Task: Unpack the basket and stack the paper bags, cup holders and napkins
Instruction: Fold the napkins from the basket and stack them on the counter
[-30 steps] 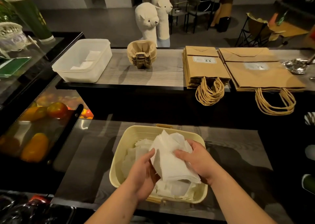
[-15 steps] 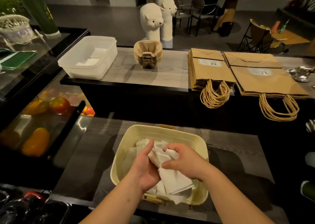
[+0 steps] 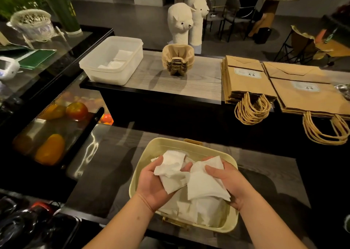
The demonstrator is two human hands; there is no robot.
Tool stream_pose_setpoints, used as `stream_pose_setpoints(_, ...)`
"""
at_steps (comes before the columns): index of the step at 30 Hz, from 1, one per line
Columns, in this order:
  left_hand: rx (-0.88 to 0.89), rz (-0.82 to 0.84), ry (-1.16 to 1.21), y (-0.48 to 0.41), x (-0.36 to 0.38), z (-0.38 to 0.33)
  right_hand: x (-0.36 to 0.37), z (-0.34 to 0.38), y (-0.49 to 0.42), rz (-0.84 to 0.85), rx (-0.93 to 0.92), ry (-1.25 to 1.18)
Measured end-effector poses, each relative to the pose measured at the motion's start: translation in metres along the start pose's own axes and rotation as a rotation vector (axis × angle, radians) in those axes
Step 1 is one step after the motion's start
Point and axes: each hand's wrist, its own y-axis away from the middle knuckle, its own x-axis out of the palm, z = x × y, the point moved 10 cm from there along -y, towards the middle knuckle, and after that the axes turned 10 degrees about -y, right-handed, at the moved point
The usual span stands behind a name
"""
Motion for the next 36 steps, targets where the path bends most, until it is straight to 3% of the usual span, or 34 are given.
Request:
stream_pose_setpoints(3,0.050,0.042,-0.133,0.003,0.001,-0.002,-0.003,0.005,-0.001,-0.006,0.007,-0.158)
stream_pose_setpoints(8,0.007,0.059,-0.245,0.004,-0.002,0.004,-0.010,0.011,-0.001,0.004,0.016,-0.204)
stream_pose_setpoints(14,0.011,0.042,-0.096,0.006,0.005,0.001,0.007,-0.016,0.007,0.058,0.247,-0.308)
stream_pose_setpoints(17,-0.043,0.093,-0.207,0.014,0.016,0.004,0.033,-0.016,0.024,0.155,0.348,-0.437)
stream_pose_setpoints(21,-0.119,0.117,-0.332,0.020,0.012,0.008,0.052,-0.006,0.030,0.213,0.389,-0.436)
stream_pose_setpoints(24,-0.105,0.105,-0.352,0.020,0.003,0.008,0.044,-0.002,0.013,0.260,0.331,-0.390)
stream_pose_setpoints(28,-0.094,0.047,-0.339,0.016,-0.006,0.008,0.048,0.013,0.002,0.486,0.123,-0.273)
stream_pose_setpoints(31,-0.078,-0.033,-0.332,0.018,-0.009,0.007,0.053,0.008,0.004,0.577,0.126,-0.194)
stream_pose_setpoints(33,-0.080,-0.029,-0.323,0.019,-0.002,0.007,0.059,0.009,0.010,0.570,0.165,-0.233)
stream_pose_setpoints(36,-0.077,0.009,-0.346,0.021,0.008,0.007,0.046,0.024,0.005,0.369,0.094,-0.305)
